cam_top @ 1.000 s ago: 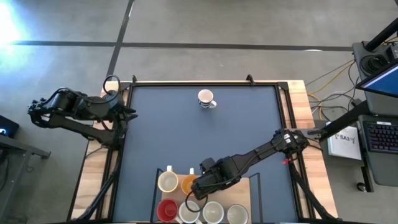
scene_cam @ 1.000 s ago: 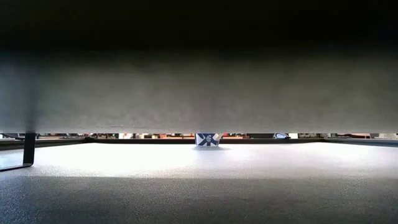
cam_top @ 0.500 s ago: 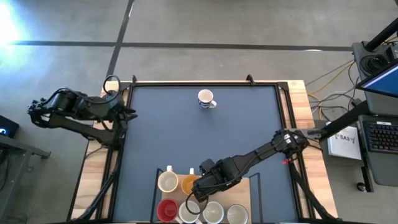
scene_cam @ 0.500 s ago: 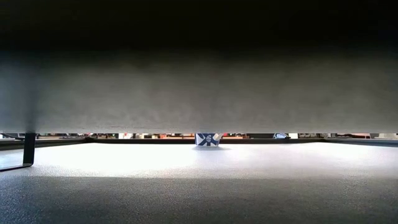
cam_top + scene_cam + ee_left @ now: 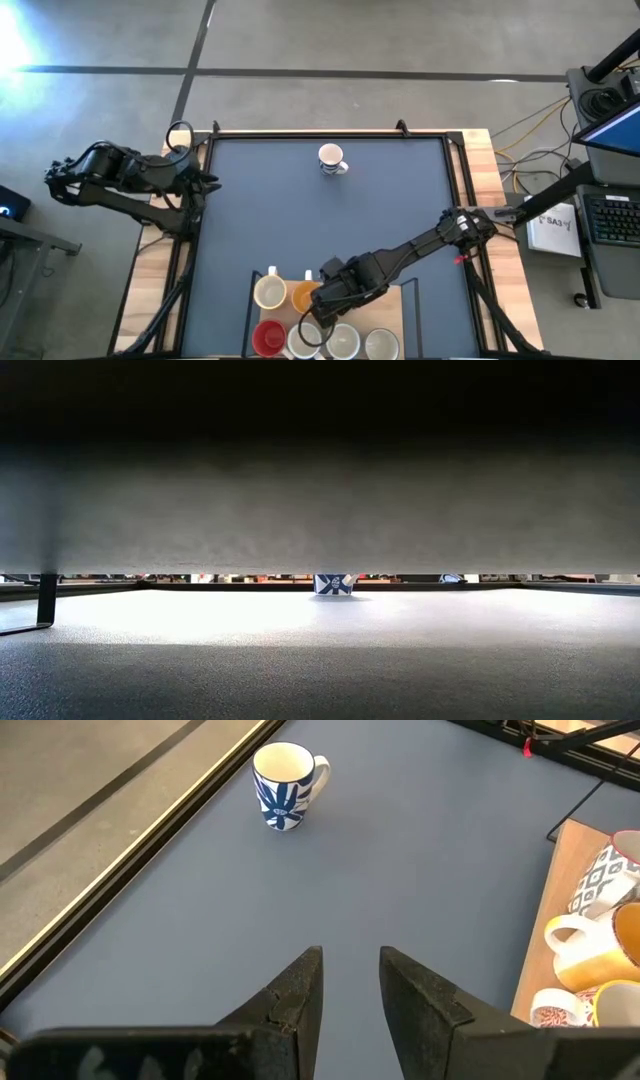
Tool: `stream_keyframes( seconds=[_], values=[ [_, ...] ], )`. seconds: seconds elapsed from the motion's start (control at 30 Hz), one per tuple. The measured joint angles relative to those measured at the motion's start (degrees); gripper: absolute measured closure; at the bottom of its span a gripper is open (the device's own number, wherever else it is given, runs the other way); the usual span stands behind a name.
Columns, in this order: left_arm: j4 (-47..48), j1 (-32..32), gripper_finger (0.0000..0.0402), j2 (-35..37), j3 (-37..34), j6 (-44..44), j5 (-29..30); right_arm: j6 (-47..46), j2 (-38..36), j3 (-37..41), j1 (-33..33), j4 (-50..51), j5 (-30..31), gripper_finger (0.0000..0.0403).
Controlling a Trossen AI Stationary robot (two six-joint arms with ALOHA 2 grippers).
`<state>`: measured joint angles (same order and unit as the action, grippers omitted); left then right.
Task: Place coffee mugs
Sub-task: Put the gray patterned mug on the shelf
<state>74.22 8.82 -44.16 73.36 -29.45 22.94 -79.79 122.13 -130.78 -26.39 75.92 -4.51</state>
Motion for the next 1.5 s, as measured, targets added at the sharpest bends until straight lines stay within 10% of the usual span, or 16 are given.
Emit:
stream_keyframes(
  seconds=[1.5],
  values=[
    [0.42, 0.00, 0.0318, -0.11, 0.00, -0.15, -0.02, 6.49, -1.42, -3.20, 2.68, 14.10, 6.94, 0.0341]
  ],
)
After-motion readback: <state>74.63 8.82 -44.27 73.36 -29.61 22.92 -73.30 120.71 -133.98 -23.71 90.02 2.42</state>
